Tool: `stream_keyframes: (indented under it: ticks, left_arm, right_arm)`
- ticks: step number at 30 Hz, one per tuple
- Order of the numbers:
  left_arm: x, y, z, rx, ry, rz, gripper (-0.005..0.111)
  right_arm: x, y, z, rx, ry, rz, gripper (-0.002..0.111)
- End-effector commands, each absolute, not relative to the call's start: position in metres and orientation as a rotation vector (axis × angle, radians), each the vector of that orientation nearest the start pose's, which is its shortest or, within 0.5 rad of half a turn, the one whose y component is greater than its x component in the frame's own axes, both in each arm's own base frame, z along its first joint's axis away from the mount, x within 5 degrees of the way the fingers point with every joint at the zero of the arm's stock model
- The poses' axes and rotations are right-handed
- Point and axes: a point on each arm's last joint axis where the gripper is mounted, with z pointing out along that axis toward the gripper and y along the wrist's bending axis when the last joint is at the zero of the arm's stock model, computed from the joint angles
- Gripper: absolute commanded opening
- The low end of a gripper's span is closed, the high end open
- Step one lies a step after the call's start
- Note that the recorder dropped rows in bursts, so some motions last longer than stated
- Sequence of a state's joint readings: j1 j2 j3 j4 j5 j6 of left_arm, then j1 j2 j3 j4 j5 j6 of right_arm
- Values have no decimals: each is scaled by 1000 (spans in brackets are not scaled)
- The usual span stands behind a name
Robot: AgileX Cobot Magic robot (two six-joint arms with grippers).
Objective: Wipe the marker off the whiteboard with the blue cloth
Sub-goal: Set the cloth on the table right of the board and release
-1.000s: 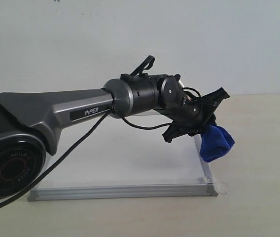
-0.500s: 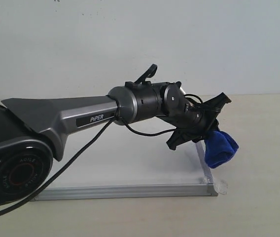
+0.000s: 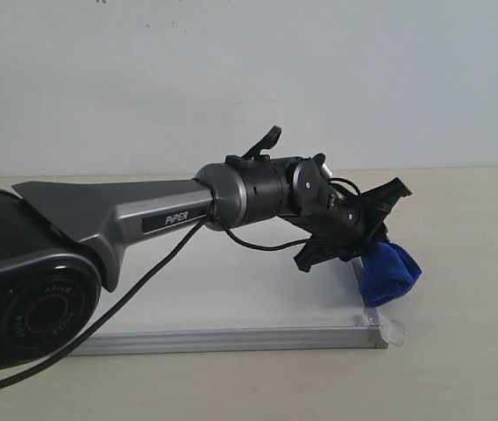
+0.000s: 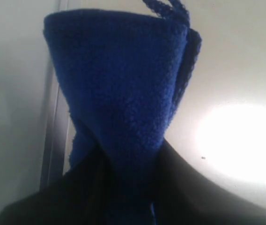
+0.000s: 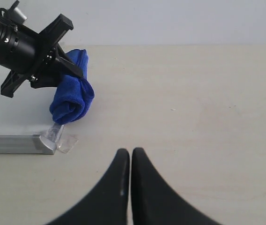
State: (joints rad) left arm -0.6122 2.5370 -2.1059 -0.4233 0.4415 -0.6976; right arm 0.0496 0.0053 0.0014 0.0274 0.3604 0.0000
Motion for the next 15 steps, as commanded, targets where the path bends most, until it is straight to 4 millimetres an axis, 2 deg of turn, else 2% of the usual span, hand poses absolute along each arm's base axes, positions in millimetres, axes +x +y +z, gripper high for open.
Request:
stream_keyframes:
  ticks: [1, 15]
  left_arm:
    - [450, -339, 125, -488, 2505, -982, 4]
    - [448, -341, 125, -520, 2525, -1031, 4]
  right_arm:
    - [53, 3, 181, -28, 1841, 52, 1]
    - [53, 3, 181, -28, 1841, 52, 1]
